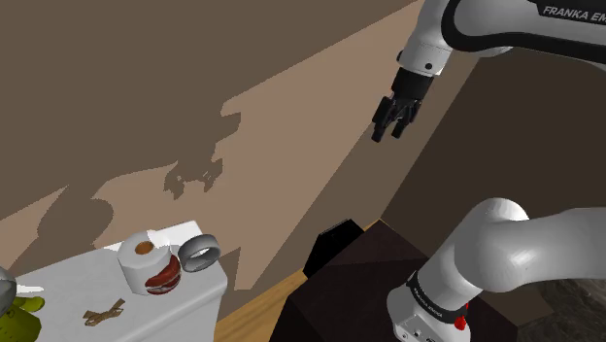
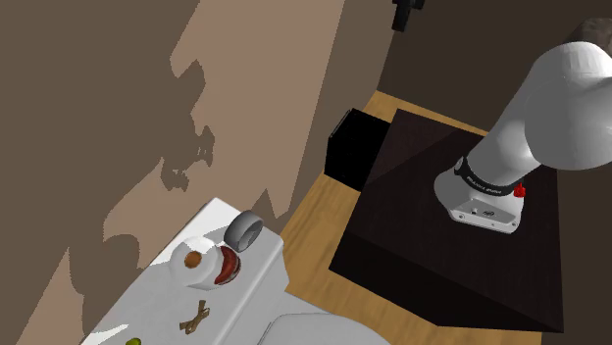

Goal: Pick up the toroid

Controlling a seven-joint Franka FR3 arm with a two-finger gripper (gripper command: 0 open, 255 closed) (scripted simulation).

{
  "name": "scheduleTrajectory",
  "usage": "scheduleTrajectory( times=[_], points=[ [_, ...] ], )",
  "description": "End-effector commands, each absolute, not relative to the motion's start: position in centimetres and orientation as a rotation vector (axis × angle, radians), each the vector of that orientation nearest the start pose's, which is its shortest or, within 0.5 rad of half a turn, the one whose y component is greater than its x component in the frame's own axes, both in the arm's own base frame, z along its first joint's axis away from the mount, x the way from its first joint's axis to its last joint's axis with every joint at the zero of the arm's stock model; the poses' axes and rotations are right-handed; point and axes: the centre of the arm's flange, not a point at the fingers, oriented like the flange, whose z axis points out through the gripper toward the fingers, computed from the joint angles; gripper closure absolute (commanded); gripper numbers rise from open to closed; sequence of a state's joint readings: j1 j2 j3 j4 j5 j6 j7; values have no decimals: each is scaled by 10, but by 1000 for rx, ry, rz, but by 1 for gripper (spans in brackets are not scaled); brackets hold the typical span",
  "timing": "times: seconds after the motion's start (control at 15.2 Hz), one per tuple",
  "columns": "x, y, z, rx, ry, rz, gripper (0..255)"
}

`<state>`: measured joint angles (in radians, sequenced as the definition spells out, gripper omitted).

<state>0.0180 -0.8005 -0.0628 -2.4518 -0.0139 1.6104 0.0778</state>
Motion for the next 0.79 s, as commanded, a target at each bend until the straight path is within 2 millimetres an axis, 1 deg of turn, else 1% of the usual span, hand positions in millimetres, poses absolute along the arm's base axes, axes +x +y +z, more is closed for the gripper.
scheduleTrajectory(
  times=[0.0, 0.33, 0.73],
  points=[
    [303, -19, 553, -3107, 158, 66, 0],
    [345, 8, 511, -3107, -93, 38, 0],
    [389, 49, 463, -3079, -394, 3, 0]
  ],
)
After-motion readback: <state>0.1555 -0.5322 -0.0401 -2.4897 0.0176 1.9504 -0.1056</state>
